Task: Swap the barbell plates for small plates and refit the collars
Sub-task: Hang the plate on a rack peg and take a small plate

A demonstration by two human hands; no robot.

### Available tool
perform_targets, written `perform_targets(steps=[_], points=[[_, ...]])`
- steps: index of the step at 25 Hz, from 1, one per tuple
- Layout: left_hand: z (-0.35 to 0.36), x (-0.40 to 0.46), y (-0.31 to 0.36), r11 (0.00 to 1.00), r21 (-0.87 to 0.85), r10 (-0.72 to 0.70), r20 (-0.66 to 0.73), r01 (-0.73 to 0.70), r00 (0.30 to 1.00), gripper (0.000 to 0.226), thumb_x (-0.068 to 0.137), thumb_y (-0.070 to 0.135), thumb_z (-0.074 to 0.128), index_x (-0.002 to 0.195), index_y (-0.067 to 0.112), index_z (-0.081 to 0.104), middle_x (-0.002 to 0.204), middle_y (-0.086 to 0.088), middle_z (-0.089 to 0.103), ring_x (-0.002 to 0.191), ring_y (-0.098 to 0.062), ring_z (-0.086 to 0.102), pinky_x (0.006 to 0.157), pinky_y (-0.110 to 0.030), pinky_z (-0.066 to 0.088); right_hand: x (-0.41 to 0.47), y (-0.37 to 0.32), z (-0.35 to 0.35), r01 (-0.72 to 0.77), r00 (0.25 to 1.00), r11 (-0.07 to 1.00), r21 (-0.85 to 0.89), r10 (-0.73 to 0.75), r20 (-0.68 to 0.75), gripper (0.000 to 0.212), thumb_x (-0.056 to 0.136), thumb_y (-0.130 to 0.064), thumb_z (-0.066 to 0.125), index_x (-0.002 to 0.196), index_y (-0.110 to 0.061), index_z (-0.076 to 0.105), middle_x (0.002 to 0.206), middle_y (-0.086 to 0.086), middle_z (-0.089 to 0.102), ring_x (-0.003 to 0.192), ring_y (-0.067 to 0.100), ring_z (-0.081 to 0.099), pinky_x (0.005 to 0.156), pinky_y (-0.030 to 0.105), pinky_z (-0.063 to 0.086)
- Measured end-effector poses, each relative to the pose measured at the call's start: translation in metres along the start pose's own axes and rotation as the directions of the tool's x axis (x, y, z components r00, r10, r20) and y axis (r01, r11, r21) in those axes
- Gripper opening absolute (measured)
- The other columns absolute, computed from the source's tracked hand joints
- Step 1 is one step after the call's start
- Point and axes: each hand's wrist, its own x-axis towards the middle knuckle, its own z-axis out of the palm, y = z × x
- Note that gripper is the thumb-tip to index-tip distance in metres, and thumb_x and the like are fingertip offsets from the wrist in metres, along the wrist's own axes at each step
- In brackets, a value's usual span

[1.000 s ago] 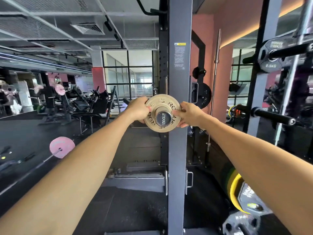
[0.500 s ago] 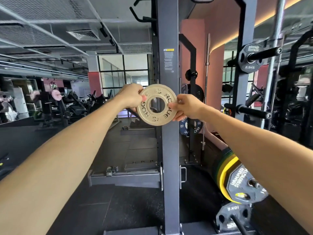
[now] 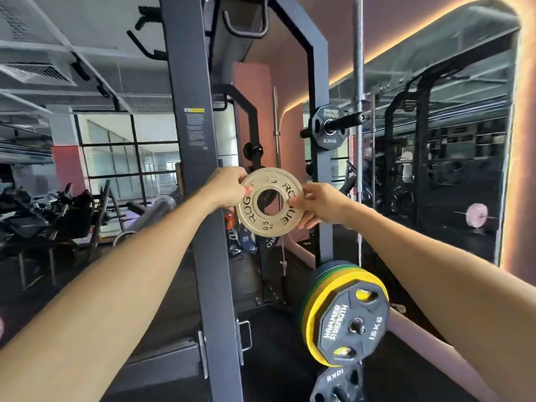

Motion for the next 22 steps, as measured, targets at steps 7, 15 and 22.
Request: perform_targets(steps=[7,15,22], points=[[0.103,0.115,0.07,0.986,-0.107,0.133,0.034,-0.129,0.991,0.004,0.093,0.019,0.062,0.092,0.016,0.06,0.09,-0.007,0.066,0.071,-0.022,0.068,0.057,-0.032,0.06,0.049,0.075,-0.117,-0.062,0.992,0.995,-0.075,0.054,-0.111,0.029,0.094,-0.018,0.059,0.115,0.002,0.054,0.084,0.016,0.071,0.057,0.022,0.067,0.055,0.03,0.058],[0.198,0.234,0.139,0.971,-0.12,0.211,0.009,-0.208,0.977,0.006,0.095,0.02,0.059,0.089,0.017,0.06,0.081,-0.002,0.062,0.059,-0.014,0.061,0.046,-0.022,0.047,0.117,0.154,-0.234,-0.101,0.98,0.987,-0.123,0.078,-0.183,0.029,0.092,-0.023,0.063,0.109,0.0,0.056,0.089,0.017,0.073,0.074,0.034,0.07,0.061,0.036,0.061],[0.259,0.294,0.186,0.988,-0.056,0.142,-0.071,-0.146,0.987,0.015,0.093,0.019,0.059,0.078,0.017,0.056,0.077,-0.003,0.06,0.056,-0.016,0.06,0.041,-0.02,0.043,0.172,0.219,-0.314,-0.023,0.996,0.997,-0.078,0.016,-0.091,0.029,0.092,-0.021,0.063,0.11,0.0,0.056,0.091,0.019,0.073,0.068,0.028,0.07,0.06,0.034,0.062]])
